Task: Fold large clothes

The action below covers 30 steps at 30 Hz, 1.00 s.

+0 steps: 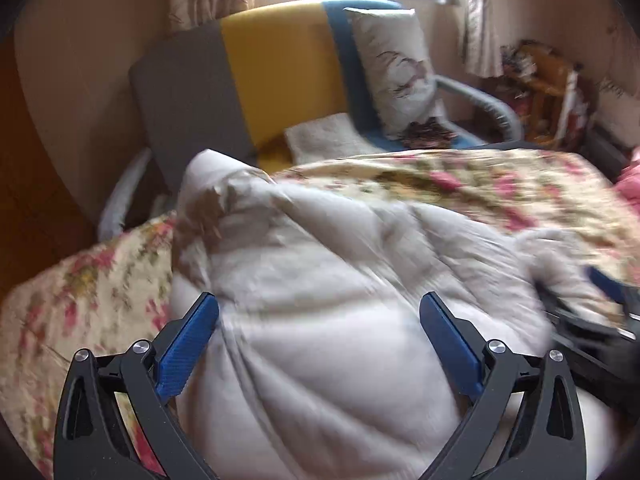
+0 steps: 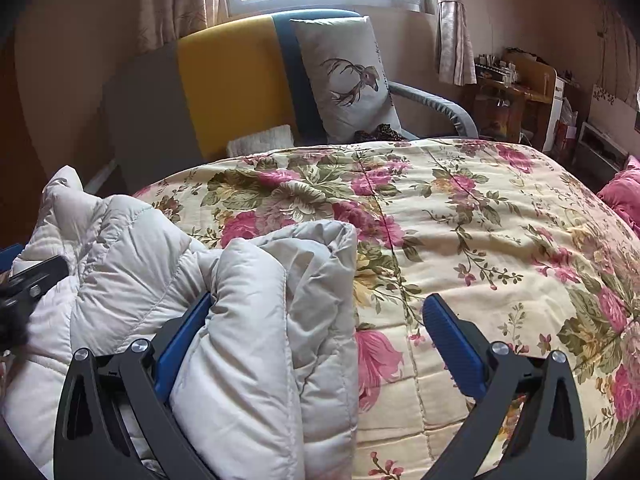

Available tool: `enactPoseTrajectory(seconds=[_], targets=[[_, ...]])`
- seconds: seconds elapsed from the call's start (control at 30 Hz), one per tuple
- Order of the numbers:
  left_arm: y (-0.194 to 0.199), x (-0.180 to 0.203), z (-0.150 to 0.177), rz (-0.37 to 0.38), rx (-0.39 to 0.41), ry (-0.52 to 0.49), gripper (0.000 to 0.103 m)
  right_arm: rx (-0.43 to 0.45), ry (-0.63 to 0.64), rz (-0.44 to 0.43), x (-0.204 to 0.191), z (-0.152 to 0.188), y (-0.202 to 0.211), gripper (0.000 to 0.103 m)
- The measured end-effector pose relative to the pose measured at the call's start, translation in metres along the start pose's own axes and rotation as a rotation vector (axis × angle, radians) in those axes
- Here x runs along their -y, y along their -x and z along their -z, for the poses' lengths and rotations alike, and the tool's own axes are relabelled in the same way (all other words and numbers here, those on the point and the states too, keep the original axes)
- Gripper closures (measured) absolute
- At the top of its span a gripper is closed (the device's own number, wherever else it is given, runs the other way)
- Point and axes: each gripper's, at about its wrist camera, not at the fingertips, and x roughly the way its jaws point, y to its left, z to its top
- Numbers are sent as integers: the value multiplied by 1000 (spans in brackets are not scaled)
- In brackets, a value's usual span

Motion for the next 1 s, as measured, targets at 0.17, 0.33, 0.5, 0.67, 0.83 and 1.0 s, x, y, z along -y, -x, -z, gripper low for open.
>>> enactPoseTrajectory(seconds=[0.17, 0.33, 0.5, 0.67, 0.83, 1.0], targets=[[33, 36, 42, 43, 34, -102, 4, -5, 16, -5, -1, -2, 2, 2], [30, 49, 63, -4, 130, -119, 3, -8, 124, 34, -7, -11, 17, 2], [31, 47, 65, -3, 135, -97, 3, 140, 79, 33, -6, -30, 90, 2], [32, 47, 67, 0, 145, -86, 3, 56, 77, -54, -24, -26, 99, 2], [45, 27, 70, 69, 129, -56, 3, -39, 94, 16, -17, 4, 48, 2], [65, -27, 82, 39, 141, 131, 4, -50, -25, -72, 5, 15, 41, 2]])
